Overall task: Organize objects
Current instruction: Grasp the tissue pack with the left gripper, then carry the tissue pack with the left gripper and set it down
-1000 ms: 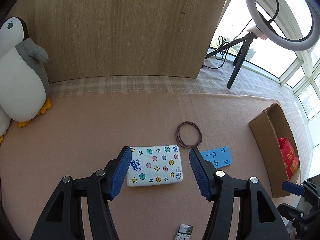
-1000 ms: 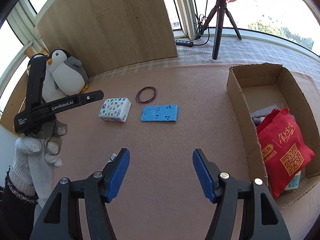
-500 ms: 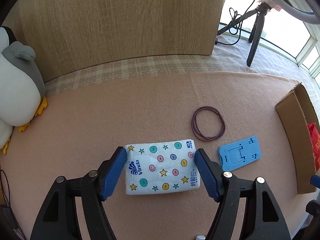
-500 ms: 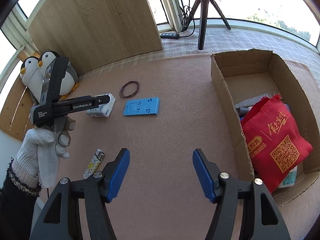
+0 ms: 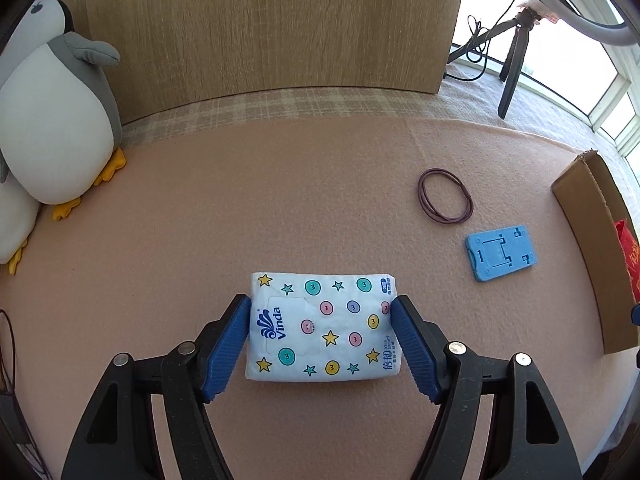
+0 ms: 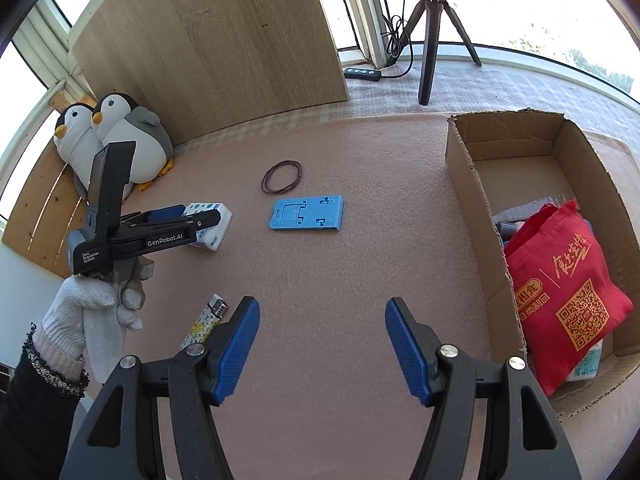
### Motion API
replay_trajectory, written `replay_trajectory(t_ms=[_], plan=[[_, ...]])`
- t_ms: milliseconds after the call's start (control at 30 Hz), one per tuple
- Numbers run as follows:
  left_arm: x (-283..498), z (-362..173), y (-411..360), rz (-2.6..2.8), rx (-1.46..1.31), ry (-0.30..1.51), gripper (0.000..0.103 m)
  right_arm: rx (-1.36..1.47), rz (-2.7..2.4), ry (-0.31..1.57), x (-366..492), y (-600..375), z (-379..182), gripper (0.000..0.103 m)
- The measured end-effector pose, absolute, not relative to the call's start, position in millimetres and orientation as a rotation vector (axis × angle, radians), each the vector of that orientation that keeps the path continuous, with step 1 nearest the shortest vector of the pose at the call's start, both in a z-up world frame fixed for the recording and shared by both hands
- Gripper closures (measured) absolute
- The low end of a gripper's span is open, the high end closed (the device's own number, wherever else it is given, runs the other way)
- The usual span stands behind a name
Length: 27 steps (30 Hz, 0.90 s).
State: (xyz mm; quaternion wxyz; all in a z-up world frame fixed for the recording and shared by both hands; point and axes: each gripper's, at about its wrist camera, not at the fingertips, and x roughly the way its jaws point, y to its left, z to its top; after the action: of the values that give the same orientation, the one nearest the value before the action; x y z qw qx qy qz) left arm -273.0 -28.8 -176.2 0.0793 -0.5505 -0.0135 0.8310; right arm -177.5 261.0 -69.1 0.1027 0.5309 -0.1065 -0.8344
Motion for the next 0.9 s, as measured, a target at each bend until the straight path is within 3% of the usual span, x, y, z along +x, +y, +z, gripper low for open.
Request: replay_trajectory(t_ms=[100, 500, 900], plan=[[-250, -181, -53, 2.469, -1.657, -0.166, 0.028, 1.557, -2.454, -0.311, -176, 259, -68, 0.041], [-137, -180, -98, 2.493, -1.683, -0.246, 0.028, 1.538, -2.398, -0.259, -169, 245, -67, 0.041], [-48, -177, 21, 2.347, -1.594, -0.158, 0.028, 1.552, -2.371, -0.260, -150, 253, -74, 0.041]])
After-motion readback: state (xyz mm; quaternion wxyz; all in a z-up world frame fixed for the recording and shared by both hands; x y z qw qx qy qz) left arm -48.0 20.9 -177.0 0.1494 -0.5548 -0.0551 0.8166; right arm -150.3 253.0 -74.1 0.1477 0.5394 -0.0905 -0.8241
